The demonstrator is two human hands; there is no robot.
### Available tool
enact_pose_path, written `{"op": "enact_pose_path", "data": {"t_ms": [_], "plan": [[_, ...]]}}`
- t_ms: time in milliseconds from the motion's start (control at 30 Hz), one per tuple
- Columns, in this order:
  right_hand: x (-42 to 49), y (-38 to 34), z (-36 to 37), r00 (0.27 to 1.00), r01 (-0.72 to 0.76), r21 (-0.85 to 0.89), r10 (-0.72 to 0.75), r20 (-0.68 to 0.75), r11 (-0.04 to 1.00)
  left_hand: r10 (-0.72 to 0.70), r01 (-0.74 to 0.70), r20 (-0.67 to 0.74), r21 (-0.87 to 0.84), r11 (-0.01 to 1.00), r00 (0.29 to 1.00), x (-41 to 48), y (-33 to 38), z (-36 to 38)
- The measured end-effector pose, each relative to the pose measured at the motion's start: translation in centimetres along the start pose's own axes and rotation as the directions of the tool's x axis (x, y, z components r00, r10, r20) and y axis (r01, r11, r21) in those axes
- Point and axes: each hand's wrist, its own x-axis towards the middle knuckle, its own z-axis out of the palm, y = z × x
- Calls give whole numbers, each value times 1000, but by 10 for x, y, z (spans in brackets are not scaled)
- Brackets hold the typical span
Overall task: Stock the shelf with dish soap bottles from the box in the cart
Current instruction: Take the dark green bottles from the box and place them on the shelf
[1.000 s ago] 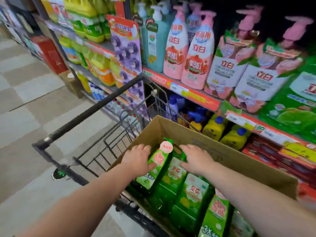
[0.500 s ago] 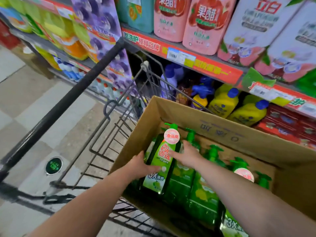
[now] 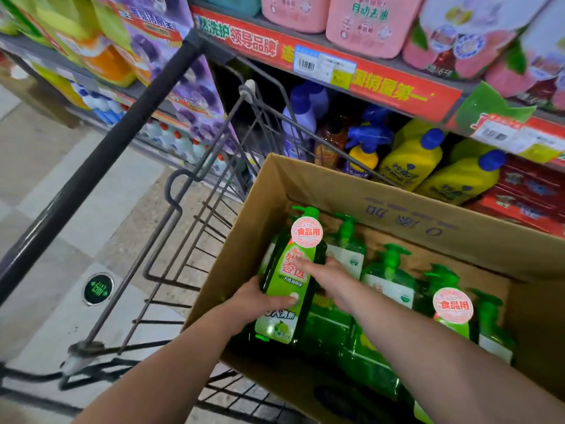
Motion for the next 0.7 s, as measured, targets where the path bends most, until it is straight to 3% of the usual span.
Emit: {"op": "enact_pose_path", "data": {"t_ms": [167,400,700], "plan": [[4,7,7,998,58,225,-59,-6,973,55,-53,18,-113,992,998,-4,-4,2],[-19,-16,-4,979,202,304,-191,-65,931,205,-201,-3,-214,956,979,-23,19,10],[-85,-36,-54,884,468,354,-418,-212,810,467,-466,9,-66,882,884,-62,79,35]]}}
